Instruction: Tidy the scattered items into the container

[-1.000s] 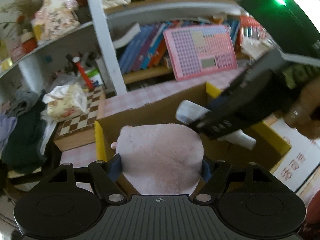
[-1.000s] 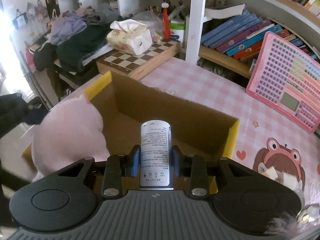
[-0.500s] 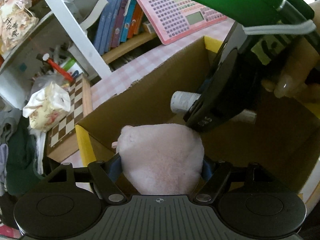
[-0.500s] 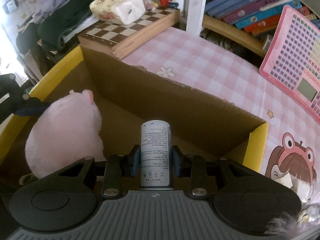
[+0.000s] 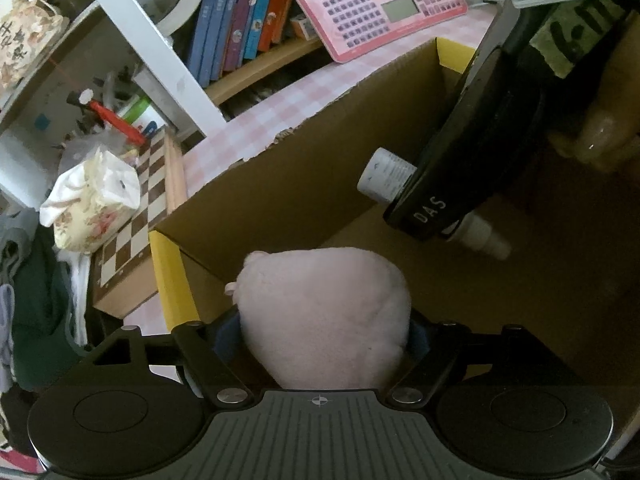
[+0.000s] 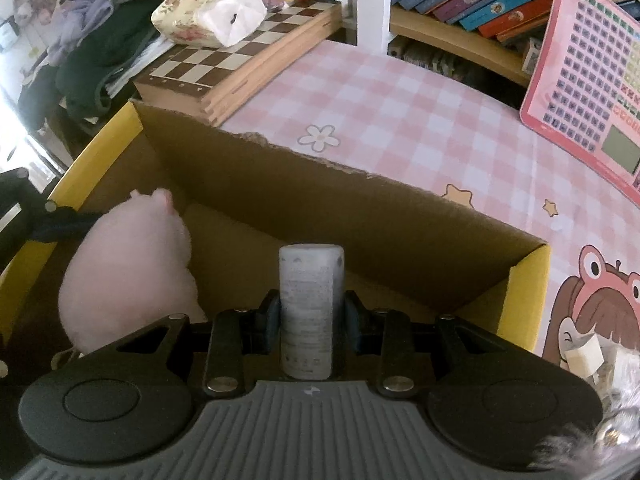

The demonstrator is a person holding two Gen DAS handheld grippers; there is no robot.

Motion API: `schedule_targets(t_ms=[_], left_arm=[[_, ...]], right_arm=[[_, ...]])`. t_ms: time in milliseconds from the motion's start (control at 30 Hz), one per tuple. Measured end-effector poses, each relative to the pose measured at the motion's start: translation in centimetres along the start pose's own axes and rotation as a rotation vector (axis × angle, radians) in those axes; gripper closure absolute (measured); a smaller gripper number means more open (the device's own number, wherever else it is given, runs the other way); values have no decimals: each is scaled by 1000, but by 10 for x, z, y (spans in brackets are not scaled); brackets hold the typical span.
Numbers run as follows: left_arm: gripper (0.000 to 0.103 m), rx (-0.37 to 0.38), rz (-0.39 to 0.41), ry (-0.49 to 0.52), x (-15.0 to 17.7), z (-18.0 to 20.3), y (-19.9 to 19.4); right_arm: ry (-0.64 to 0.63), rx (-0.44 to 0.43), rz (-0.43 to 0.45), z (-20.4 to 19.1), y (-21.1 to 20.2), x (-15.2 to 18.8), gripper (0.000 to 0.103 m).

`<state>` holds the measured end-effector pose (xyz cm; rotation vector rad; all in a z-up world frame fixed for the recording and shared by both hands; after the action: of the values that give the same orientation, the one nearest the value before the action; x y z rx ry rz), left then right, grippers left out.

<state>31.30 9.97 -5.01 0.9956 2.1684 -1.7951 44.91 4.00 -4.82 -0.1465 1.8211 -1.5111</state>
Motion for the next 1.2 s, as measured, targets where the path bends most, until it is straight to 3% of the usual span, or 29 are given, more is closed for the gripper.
schedule_targets(t_ms=[367,500,667,1200], left_arm=[[18,-24,23,20,-5,-1,4],[14,-57,36,28,-5,1,1],[11,-64,65,24,-5,5,-10],[11,-78,274,-28,0,11,-91]], right_arm=[[10,19,40,3,1,-6,72],[0,34,104,1,-10,-8,47],[-3,31,150,1,-27,-8,47],[-14,48,283,-28,-99,11,46]])
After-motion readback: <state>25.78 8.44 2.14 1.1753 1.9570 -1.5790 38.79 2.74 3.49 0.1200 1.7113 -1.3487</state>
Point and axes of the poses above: each gripper's, at about its wrist camera, not at the fingertips, and y roughly the way its jaws point, z to its right, x to its underside, the point moved 2 cm from there along y, roughly the way its jaws point, and after that the axes turned 9 degrees about -y, right-handed, at the moved point
